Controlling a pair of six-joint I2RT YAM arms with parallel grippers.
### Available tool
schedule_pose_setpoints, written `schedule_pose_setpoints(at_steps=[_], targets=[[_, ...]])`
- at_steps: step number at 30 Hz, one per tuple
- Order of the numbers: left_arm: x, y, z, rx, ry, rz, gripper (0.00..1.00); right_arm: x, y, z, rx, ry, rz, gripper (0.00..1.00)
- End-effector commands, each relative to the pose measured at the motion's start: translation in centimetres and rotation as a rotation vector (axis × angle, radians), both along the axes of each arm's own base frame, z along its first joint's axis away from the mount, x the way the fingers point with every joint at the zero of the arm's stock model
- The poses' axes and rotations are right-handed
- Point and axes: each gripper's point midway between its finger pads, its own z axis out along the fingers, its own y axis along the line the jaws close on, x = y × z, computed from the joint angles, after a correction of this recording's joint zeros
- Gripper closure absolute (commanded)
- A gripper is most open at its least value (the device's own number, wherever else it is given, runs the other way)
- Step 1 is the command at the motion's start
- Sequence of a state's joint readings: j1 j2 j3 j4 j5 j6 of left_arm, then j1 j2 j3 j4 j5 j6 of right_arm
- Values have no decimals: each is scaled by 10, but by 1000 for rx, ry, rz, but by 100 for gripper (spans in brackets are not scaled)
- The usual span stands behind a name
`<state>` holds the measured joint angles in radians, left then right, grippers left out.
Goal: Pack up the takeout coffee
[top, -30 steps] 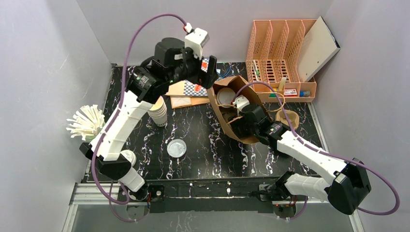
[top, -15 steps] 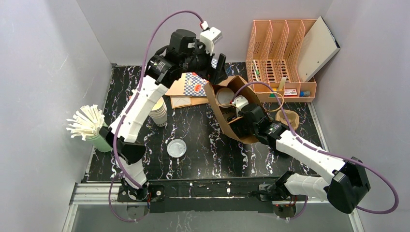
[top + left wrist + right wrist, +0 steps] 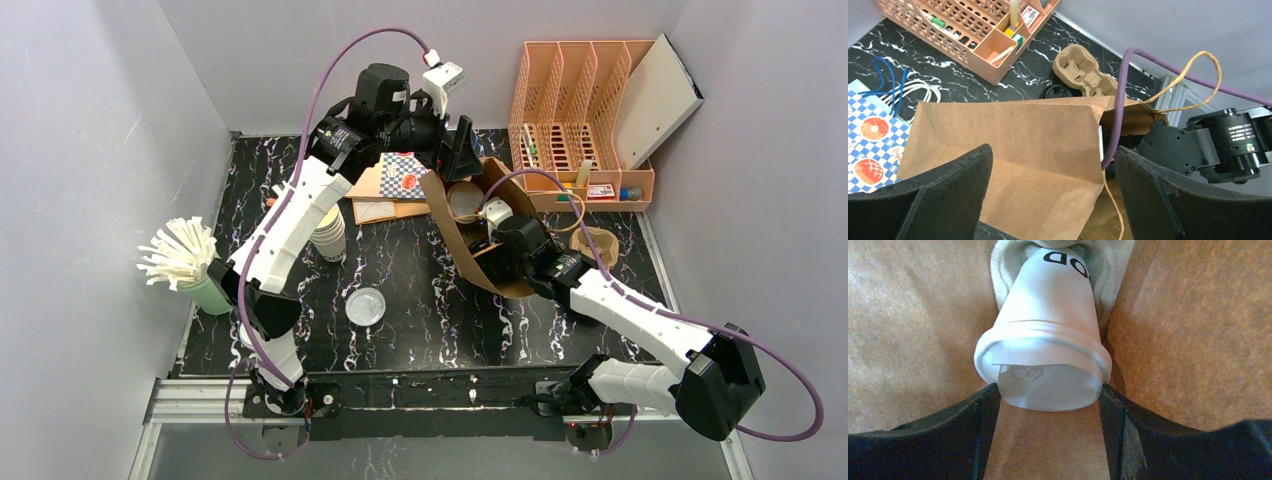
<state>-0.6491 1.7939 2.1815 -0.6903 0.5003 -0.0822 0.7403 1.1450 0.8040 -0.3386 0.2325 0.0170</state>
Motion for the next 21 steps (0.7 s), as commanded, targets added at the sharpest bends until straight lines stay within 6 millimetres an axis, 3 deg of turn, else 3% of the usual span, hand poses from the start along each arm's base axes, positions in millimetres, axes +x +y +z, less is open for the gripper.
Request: schedule_pose_setpoints(at_steps=[1,5,12,15,19,21], targets=[[-15,0,27,-79,-14,-47,12,-8,3,-7,-22,44,42,49],[-19,-1,23,-79,2,-65,15,-5,4,-6,-34,30,56,49],[-13,4,7,-15,-12,-29,39,-3,3,-5,-42,21,59,48],[-12,3,2,12,-20,-24,43,-3,4,-5,-41,23,59,49],[-12,-2,6,20,-39,-16,53,-2,3,-5,-47,20,57,49],[-10,-3,11,20,-55,-12,63,-1,3,-4,-49,18,57,48]])
